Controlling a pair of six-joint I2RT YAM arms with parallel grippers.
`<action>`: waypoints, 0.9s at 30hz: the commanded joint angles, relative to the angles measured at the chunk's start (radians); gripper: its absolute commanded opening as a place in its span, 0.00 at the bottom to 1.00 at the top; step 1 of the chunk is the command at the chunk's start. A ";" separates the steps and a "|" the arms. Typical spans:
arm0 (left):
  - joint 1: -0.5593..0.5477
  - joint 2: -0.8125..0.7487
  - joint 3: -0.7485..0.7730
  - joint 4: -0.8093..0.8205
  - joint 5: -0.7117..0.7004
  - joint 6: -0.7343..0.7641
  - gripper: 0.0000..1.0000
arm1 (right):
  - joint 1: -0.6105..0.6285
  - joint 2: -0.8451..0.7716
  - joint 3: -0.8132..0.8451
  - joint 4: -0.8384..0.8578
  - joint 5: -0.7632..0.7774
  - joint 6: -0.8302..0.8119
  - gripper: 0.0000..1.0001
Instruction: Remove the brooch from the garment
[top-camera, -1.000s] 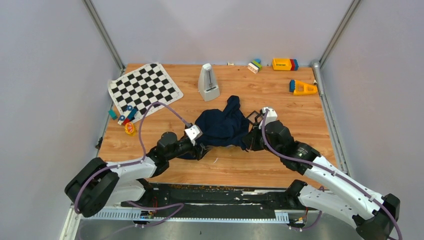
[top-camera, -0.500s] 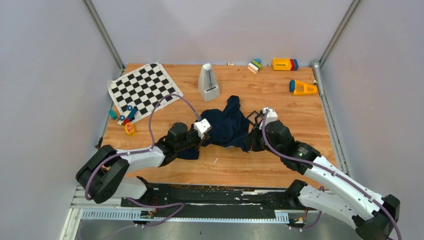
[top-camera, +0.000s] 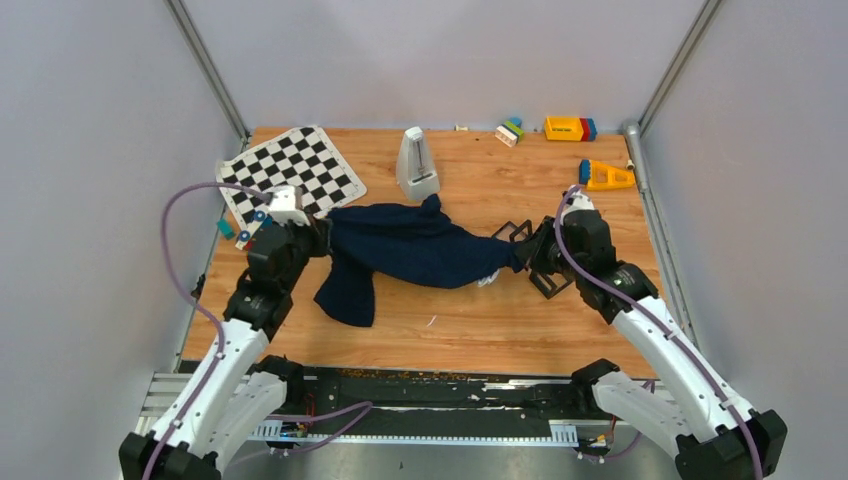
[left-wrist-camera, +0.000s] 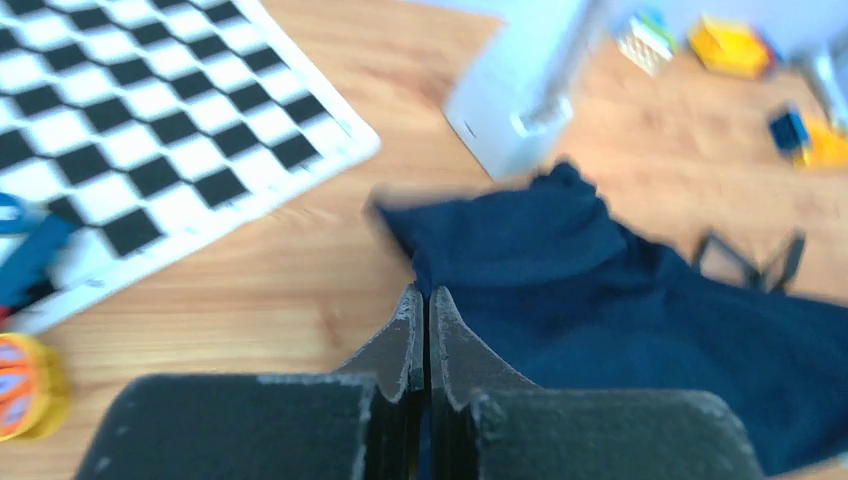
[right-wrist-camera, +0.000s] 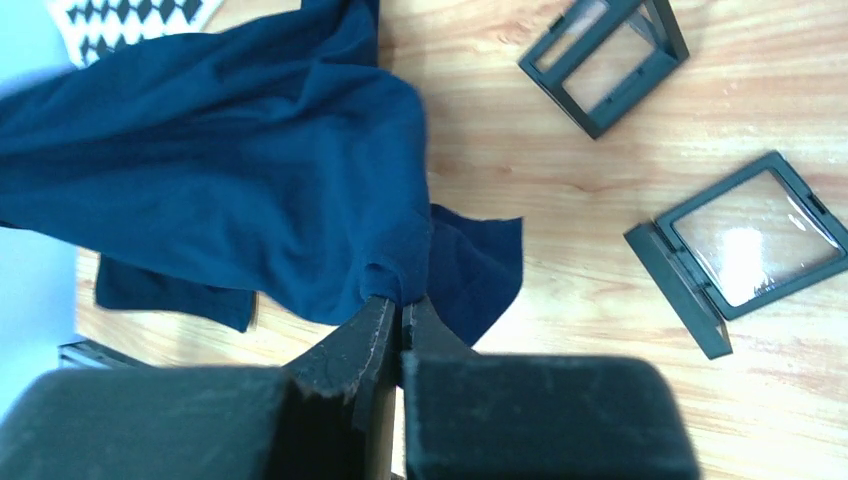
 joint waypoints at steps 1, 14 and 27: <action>0.113 -0.064 0.225 -0.240 -0.199 -0.086 0.00 | -0.038 -0.001 0.141 -0.002 -0.115 0.007 0.00; 0.260 0.032 0.673 -0.581 -0.242 0.029 0.00 | -0.039 -0.139 0.126 -0.125 -0.522 0.035 0.00; 0.293 0.506 0.822 -0.472 -0.093 -0.020 0.00 | -0.054 0.143 0.067 0.014 -0.540 0.042 0.00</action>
